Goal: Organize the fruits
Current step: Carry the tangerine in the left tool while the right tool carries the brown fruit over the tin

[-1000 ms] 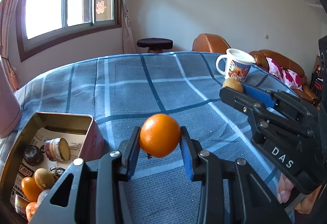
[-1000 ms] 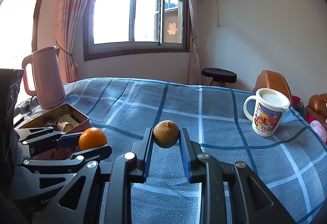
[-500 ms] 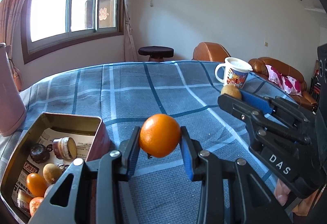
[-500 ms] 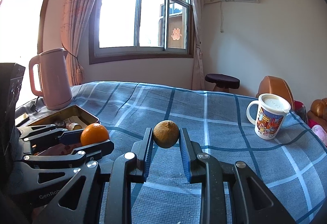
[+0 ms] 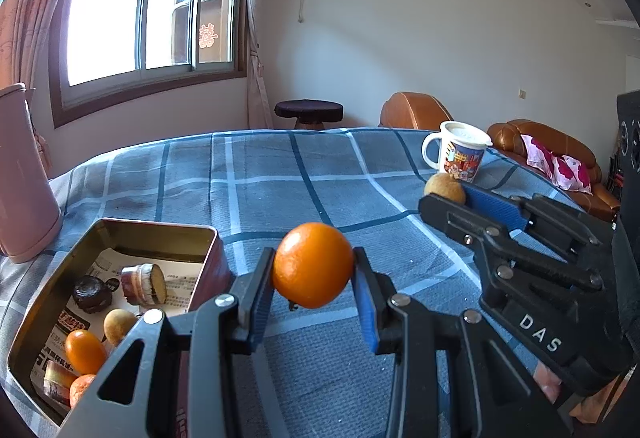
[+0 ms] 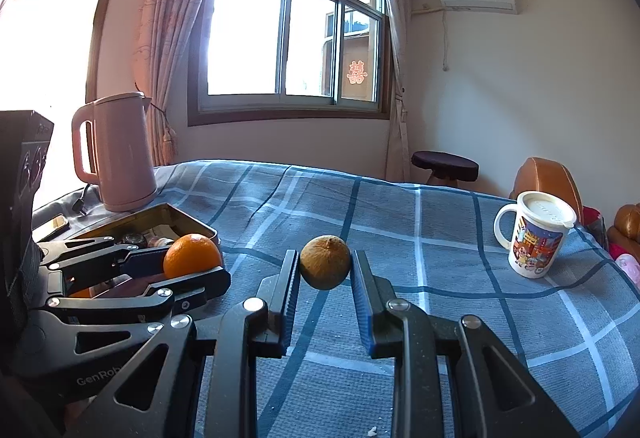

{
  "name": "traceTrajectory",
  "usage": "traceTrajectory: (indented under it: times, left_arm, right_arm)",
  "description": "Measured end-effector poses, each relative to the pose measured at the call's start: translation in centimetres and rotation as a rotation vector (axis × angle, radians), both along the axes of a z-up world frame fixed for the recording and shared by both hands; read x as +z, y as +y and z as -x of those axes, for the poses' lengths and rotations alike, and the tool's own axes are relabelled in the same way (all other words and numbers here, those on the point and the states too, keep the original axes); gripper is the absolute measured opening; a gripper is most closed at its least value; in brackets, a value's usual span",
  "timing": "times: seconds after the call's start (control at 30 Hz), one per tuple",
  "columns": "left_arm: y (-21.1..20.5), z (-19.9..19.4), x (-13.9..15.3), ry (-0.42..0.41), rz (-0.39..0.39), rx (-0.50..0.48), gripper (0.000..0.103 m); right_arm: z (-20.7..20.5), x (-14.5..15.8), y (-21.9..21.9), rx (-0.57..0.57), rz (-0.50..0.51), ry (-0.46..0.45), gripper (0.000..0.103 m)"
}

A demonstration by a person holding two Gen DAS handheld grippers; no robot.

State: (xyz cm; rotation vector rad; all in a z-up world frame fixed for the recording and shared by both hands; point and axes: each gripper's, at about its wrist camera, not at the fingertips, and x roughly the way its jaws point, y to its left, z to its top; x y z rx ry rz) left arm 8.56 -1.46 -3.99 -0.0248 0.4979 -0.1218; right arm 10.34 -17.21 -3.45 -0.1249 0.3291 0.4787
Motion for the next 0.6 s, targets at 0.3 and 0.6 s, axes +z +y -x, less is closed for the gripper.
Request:
traceTrajectory:
  times: [0.3, 0.6]
  left_arm:
    - [0.9, 0.5, -0.1, 0.009, 0.018, 0.000, 0.039]
    - [2.7, 1.5, 0.0, -0.007, 0.039, 0.023, 0.039]
  right_arm:
    - [0.3, 0.0, 0.4, 0.008, 0.012, -0.009, 0.027]
    - [0.5, -0.1, 1.7, 0.045, 0.017, 0.013, 0.027]
